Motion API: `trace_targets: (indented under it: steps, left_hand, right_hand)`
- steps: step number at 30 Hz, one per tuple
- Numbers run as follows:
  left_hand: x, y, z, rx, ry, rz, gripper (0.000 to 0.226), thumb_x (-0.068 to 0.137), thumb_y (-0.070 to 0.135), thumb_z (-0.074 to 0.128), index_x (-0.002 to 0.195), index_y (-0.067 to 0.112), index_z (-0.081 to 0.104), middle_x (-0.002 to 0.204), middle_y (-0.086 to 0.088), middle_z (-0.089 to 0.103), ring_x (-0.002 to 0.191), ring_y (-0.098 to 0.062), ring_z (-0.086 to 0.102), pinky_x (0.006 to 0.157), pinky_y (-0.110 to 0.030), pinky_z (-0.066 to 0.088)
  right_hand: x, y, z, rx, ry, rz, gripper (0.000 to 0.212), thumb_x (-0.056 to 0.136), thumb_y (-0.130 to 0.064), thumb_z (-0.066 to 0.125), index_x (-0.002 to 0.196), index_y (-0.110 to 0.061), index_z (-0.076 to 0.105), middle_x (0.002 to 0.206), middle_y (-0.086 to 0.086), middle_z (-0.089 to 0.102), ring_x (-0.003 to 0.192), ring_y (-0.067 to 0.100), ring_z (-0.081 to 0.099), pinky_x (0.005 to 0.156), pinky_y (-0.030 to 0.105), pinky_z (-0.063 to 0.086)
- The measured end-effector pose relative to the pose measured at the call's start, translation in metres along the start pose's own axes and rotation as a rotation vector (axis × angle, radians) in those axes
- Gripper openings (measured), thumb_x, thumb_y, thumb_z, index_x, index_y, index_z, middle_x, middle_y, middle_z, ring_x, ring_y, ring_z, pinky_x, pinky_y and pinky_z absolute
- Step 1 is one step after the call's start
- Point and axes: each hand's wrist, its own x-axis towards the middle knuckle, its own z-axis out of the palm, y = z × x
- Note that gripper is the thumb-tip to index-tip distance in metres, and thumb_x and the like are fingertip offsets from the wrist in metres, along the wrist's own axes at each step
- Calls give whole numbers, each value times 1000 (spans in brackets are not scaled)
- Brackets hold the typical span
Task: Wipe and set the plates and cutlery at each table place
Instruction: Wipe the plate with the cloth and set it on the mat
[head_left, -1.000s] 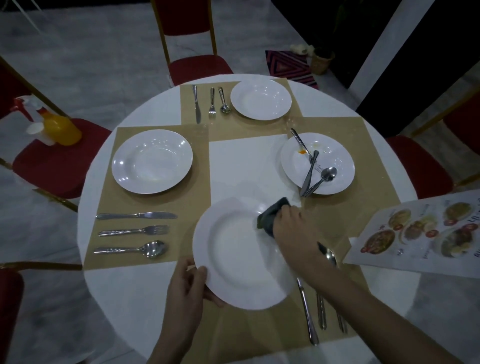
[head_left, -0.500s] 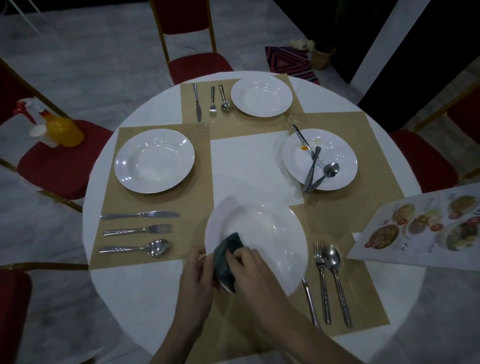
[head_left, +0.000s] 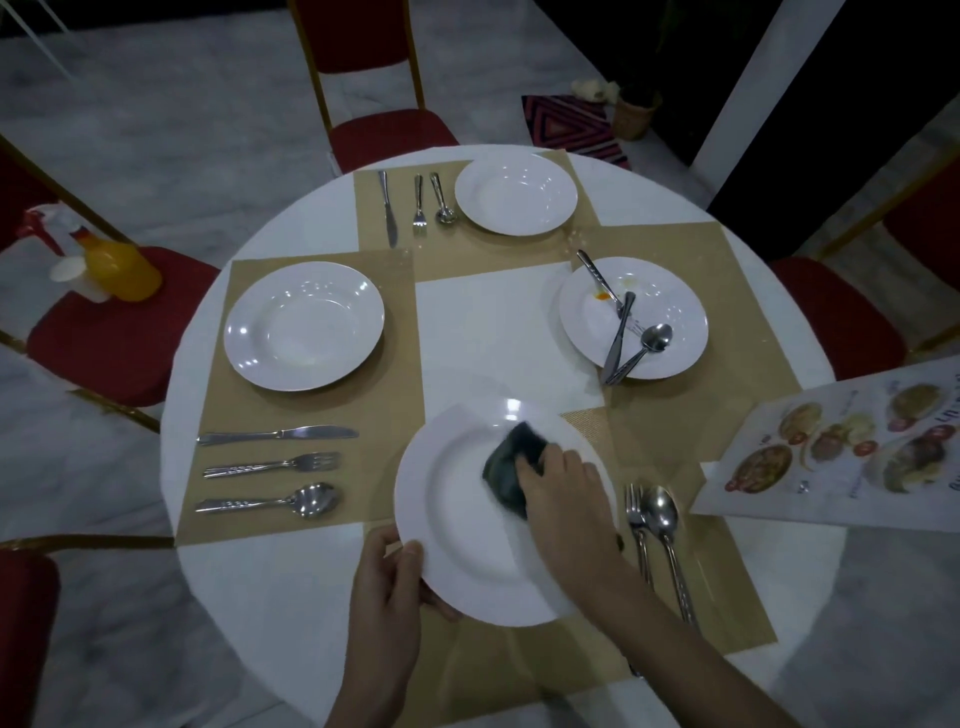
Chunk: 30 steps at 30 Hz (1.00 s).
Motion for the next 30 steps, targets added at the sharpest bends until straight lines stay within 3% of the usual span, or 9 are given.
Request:
trace_targets:
  steps: [2, 5, 8, 10, 15, 21, 25, 27, 30]
  left_hand:
    - [3, -6, -7, 0, 51, -26, 13, 100, 6, 42, 98, 5, 54, 59, -17, 62, 44, -26, 57, 48, -39, 48]
    - [3, -14, -15, 14, 82, -81, 13, 100, 9, 41, 99, 9, 54, 68, -21, 65, 47, -27, 59, 48, -38, 52]
    - [4, -16, -12, 36, 31, -63, 13, 100, 7, 41, 100, 7, 54, 68, -20, 65, 49, -27, 58, 46, -36, 51]
    - [10, -13, -8, 87, -22, -19, 13, 100, 7, 41, 100, 8, 55, 68, -17, 65, 50, -28, 59, 48, -38, 51]
    - [13, -8, -2, 137, -139, 19, 13, 100, 9, 43, 100, 15, 54, 61, -15, 66, 51, -31, 64, 59, -46, 55]
    - [-1, -26, -7, 42, -50, -56, 13, 99, 7, 44, 99, 7, 57, 56, -17, 61, 47, -29, 58, 54, -42, 51]
    - [-3, -43, -17, 29, 63, -96, 14, 98, 6, 45, 93, 6, 58, 60, -20, 58, 52, -28, 53, 51, -40, 47]
    - [-3, -50, -21, 28, 86, -115, 14, 99, 7, 45, 93, 9, 58, 70, -26, 59, 58, -32, 53, 50, -39, 48]
    - [-2, -60, -26, 44, 96, -136, 14, 99, 9, 45, 96, 14, 58, 81, -26, 62, 69, -34, 59, 53, -39, 50]
  right_hand:
    - [-15, -3, -2, 108, -109, -85, 42, 67, -10, 78, 108, -19, 72, 91, 8, 61, 82, 27, 59, 69, 36, 49]
    - [-30, -4, -9, 285, -329, -258, 46, 93, -11, 51, 136, -27, 54, 122, 7, 51, 114, 26, 45, 98, 36, 36]
    - [-37, -27, -14, 331, -374, -405, 54, 99, -9, 45, 151, -17, 32, 136, 14, 43, 123, 29, 40, 106, 38, 33]
    - [-34, -35, -3, 290, -272, -445, 60, 96, -11, 53, 151, -10, 30, 133, 18, 46, 119, 31, 47, 101, 39, 42]
    - [-1, -13, 29, 166, -22, -270, 70, 66, -10, 82, 131, -10, 58, 105, 13, 61, 89, 27, 61, 72, 33, 56]
    - [9, 26, 37, -12, -3, -188, 56, 66, -4, 79, 118, -19, 65, 85, 9, 57, 71, 26, 56, 58, 37, 49]
    - [-5, 31, 44, 74, -157, -199, 39, 86, -12, 63, 123, -21, 58, 101, 9, 52, 91, 30, 55, 81, 51, 47]
    - [-13, 42, 38, 175, -273, -229, 37, 92, -13, 53, 127, -22, 58, 107, 6, 52, 101, 25, 51, 102, 54, 34]
    - [-29, 57, 18, 627, -473, -183, 27, 95, -9, 47, 116, -17, 63, 107, 2, 55, 100, 7, 52, 111, 53, 25]
